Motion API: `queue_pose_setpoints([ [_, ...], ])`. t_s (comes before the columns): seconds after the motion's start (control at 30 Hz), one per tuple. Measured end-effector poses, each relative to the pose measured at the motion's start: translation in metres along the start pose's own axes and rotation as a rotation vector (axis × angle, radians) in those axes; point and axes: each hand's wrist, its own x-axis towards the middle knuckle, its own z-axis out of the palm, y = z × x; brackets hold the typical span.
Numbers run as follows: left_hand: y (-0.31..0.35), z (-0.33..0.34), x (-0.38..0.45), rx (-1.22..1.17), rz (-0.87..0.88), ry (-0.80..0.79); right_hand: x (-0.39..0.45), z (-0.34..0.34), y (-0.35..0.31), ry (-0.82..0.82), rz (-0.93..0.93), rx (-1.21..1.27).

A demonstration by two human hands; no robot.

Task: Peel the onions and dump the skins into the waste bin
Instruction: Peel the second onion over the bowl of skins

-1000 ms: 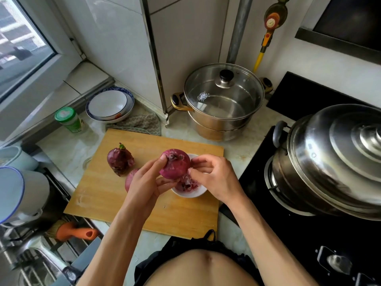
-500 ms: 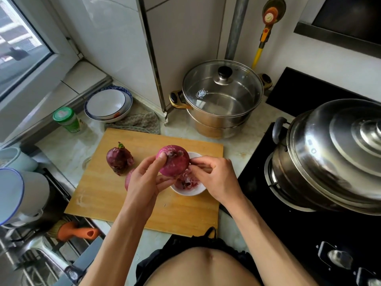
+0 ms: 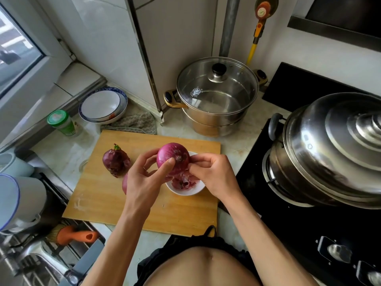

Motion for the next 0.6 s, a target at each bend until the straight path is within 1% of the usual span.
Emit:
queue_pose_setpoints([
  [0.17, 0.001, 0.002, -0.001, 0.029, 0.022, -0.007, 0.001, 0.000, -0.001, 0.050, -0.001, -0.010],
  [0.27, 0.000, 0.005, -0.002, 0.034, 0.005, 0.016, 0.001, 0.002, 0.001, 0.078, -0.021, -0.045],
  [0.43, -0.003, 0.013, -0.007, -0.017, -0.032, 0.039, 0.001, 0.003, 0.009, 0.173, -0.063, -0.107],
  [0.5, -0.005, 0.016, -0.009, -0.058, -0.086, 0.067, 0.000, 0.004, 0.012, 0.204, -0.100, -0.108],
  [0.6, -0.006, 0.017, -0.008, -0.228, -0.231, 0.087, -0.005, 0.004, 0.014, 0.196, -0.139, -0.093],
])
